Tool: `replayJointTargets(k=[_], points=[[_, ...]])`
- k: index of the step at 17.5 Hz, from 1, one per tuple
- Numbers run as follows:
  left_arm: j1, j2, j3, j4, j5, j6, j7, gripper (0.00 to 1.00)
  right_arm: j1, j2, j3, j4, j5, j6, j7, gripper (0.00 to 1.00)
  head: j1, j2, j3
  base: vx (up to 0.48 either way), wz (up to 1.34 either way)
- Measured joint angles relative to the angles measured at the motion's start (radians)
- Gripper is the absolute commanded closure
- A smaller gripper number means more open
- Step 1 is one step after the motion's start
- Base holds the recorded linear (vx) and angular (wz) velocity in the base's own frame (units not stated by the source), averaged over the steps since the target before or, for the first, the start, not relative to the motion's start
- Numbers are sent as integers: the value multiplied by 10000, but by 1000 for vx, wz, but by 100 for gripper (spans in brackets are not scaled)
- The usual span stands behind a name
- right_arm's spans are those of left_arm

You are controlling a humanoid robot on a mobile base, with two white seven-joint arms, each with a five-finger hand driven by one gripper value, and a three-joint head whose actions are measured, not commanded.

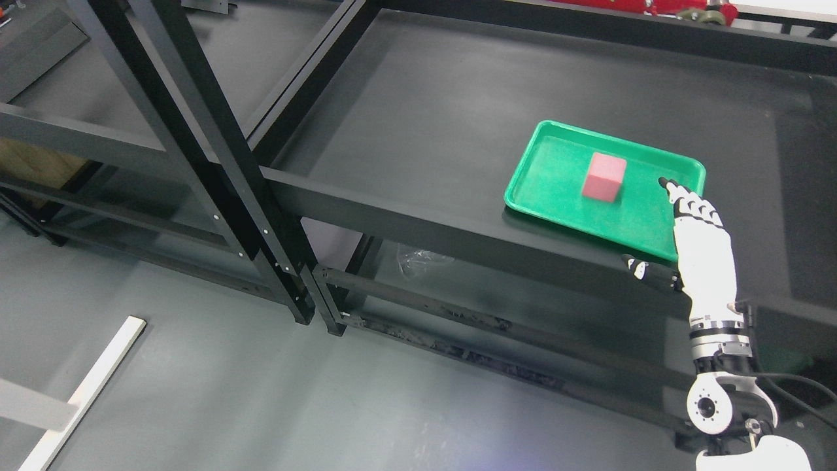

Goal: Pick pink block from left shelf to tray
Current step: 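Approach the green tray, bringing the right hand toward the pink block, then lower the right hand over the pink block and close fingers around it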

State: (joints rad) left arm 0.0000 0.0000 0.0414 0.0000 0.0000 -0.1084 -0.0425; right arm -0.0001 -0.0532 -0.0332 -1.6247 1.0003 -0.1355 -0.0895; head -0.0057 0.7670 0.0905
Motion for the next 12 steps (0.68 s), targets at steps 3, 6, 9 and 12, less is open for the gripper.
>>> replayJointTargets(k=[3, 6, 9, 12], points=[[0, 0, 0, 0, 0, 0, 0, 0, 0, 9, -2, 38, -7, 85, 144, 2, 0, 0, 0, 271, 112], [0, 0, 0, 0, 0, 0, 0, 0, -62, 13, 84, 137, -7, 183, 598, 2, 0, 0, 0, 250, 68], [-1, 0, 0, 0, 0, 0, 0, 0, -251, 11, 147, 308, 17, 305, 1283, 2, 0, 0, 0, 198, 29], [0, 0, 0, 0, 0, 0, 0, 0, -396, 2, 197, 540, 75, 471, 1649, 2, 0, 0, 0, 155, 34]])
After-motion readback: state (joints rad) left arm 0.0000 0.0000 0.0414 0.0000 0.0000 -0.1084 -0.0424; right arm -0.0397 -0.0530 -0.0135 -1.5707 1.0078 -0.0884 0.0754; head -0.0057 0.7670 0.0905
